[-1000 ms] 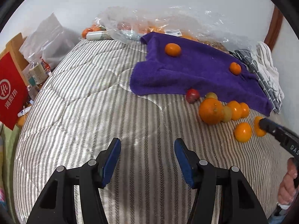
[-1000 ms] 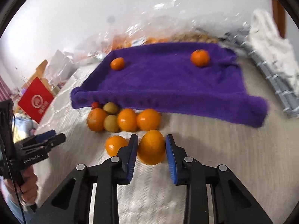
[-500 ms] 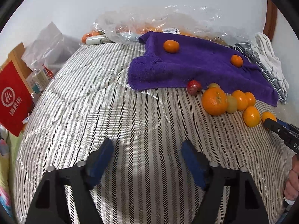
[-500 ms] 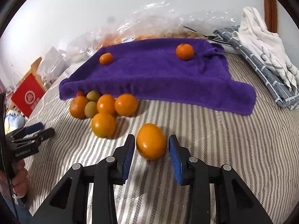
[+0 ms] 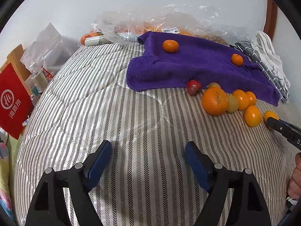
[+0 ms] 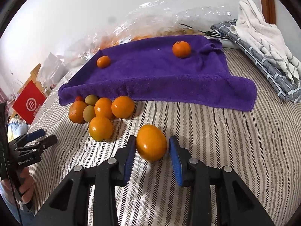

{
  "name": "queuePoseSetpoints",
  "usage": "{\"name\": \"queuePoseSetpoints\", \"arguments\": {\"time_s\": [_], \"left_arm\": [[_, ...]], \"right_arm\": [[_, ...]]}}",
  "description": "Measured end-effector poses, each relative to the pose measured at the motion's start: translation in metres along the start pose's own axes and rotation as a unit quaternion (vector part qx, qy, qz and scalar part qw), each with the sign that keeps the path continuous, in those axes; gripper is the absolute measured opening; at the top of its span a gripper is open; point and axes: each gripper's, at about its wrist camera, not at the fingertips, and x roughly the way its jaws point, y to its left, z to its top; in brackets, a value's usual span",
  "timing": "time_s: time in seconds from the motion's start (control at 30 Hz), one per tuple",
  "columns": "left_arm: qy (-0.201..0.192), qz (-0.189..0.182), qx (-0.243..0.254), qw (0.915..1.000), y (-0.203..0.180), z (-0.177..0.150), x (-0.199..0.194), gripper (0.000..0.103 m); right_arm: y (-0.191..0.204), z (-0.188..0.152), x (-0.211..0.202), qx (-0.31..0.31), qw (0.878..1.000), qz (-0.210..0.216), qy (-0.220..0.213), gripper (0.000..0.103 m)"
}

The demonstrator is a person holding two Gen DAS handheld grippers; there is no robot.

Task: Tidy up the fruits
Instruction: 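Grasp a large orange with the left tool while the right tool holds its orange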

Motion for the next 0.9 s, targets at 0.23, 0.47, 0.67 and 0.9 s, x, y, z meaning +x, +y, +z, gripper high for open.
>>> {"name": "queuePoseSetpoints", "arguments": {"time_s": [0.23, 0.47, 0.67, 0.9], "left_arm": [[-0.005, -0.018, -0.008, 0.9998, 0.006, -0.003, -0.005, 0.079], [0.000, -0.008, 0.007, 0.9999, 0.001, -0.003, -0.003, 0.078], [0.012, -0.011, 0.014, 0.9998, 0.001, 0.002, -0.002, 0.078], [0.024, -0.017, 0.016, 0.9994, -0.004, 0.016, -0.003, 0.076]], "right_arm": [[-0.005, -0.003, -0.008, -0.020, 0.998, -0.055, -0.007, 0.033], [-0.007, -0.006, -0.011, -0.040, 0.997, -0.066, -0.006, 0.033], [-0.013, -0.005, -0.015, -0.036, 0.996, -0.076, -0.018, 0.033], [-0.029, -0.001, -0.019, -0.012, 0.997, -0.071, -0.033, 0.033]]}}
